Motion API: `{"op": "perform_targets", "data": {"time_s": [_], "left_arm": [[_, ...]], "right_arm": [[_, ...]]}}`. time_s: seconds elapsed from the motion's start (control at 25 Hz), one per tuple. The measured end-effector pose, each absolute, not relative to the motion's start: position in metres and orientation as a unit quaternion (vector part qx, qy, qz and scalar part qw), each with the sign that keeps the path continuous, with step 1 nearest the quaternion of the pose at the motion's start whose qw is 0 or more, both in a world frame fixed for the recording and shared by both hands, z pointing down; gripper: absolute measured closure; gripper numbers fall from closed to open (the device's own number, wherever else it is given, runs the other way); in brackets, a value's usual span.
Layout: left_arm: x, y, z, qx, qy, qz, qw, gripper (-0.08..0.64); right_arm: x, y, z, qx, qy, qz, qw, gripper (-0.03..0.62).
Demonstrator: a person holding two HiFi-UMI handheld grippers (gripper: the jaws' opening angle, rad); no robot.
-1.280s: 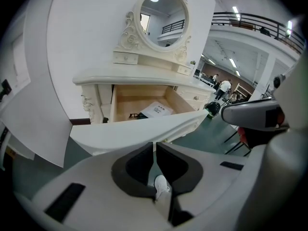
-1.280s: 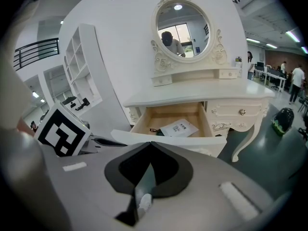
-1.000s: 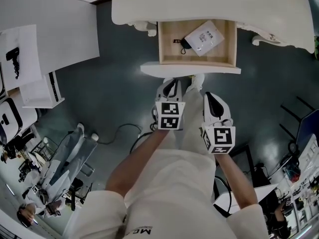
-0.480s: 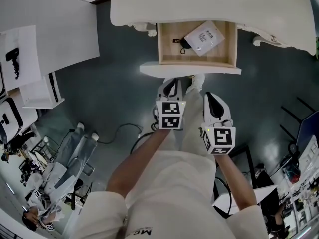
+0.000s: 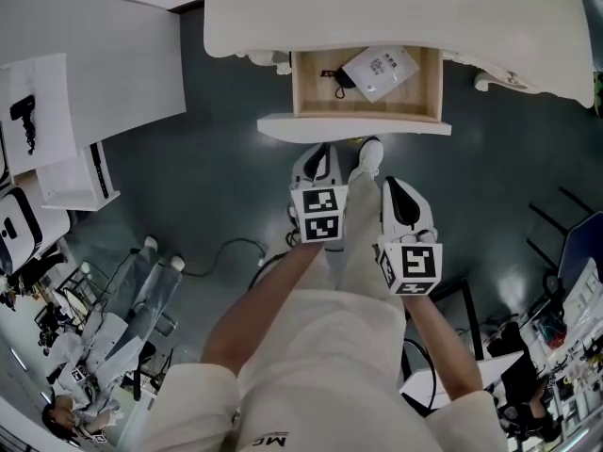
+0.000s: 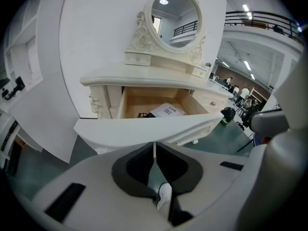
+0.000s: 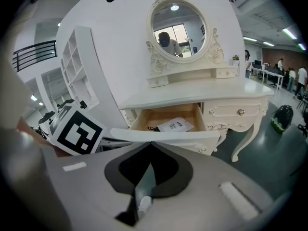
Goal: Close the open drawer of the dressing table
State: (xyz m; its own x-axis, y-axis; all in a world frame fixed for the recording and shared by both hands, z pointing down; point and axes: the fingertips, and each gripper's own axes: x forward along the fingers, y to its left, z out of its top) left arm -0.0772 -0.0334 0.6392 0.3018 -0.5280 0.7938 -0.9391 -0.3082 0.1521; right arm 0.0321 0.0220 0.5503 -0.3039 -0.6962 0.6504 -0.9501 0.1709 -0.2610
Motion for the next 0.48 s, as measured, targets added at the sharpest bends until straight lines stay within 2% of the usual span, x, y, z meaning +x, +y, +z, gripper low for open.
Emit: {"op": "perform_targets", "data": {"time_s": [0.48], "left_arm": [[-0.073,-0.057,0.64,0.735,-0.514,0.317,0.308,0.537]], "right_arm": [[0.045,0.007,0.552,0.563,-0.733,0.336,0.18,0.592]]}}
